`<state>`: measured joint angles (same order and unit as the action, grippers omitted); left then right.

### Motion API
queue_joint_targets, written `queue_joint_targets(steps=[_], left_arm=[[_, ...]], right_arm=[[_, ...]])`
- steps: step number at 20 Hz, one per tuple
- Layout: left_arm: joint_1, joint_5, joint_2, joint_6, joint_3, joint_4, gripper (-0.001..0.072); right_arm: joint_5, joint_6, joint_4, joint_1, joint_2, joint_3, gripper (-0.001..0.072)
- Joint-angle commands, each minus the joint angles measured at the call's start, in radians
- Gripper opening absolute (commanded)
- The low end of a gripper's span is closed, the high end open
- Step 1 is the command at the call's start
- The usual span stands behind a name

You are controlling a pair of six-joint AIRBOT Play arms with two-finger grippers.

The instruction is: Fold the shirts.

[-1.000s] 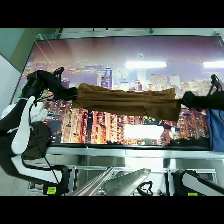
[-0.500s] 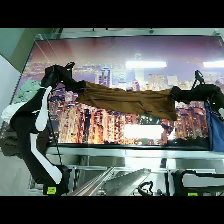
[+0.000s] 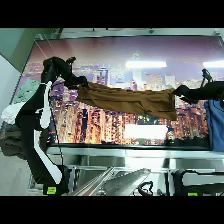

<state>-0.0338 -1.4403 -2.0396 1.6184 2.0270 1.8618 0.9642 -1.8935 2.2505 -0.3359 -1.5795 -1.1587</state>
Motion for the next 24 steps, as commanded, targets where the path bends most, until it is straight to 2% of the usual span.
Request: queue_joint_targets(steps=[1,4,8,11,13,16,20,24], left_arm=[[0.0,-0.094,0.045,-0.003,0.045,0.0,0.07],[0.002,0.0,0.156,-0.003,-0.062,0.0,0.07],[0.002,0.035,0.248,-0.003,-0.118,0.0,0.0699],[-0.007,0.032,0.267,-0.005,-0.117,0.003,0.0699],[-0.018,0.038,0.266,-0.005,-0.117,0.056,0.0698],[-0.041,0.069,0.266,-0.005,-0.117,0.129,0.0698],[-0.053,0.077,0.266,-0.005,-0.117,0.13,0.0698],[-0.053,0.079,0.267,-0.005,-0.117,0.13,0.0699]], right_arm=[[0.108,-0.062,0.019,-0.052,-0.047,-0.013,0.0704],[0.128,-0.143,0.101,-0.038,-0.112,-0.014,0.0704],[0.135,-0.161,0.111,-0.036,-0.164,-0.014,0.0704],[0.139,-0.161,0.111,-0.036,-0.19,-0.014,0.0703],[0.15,-0.161,0.114,-0.036,-0.191,-0.015,0.0702],[0.275,-0.157,0.106,-0.055,-0.185,-0.081,0.0702],[0.375,-0.135,0.076,-0.121,-0.173,-0.171,0.0709],[0.389,-0.144,0.085,-0.137,-0.173,-0.174,0.0712]])
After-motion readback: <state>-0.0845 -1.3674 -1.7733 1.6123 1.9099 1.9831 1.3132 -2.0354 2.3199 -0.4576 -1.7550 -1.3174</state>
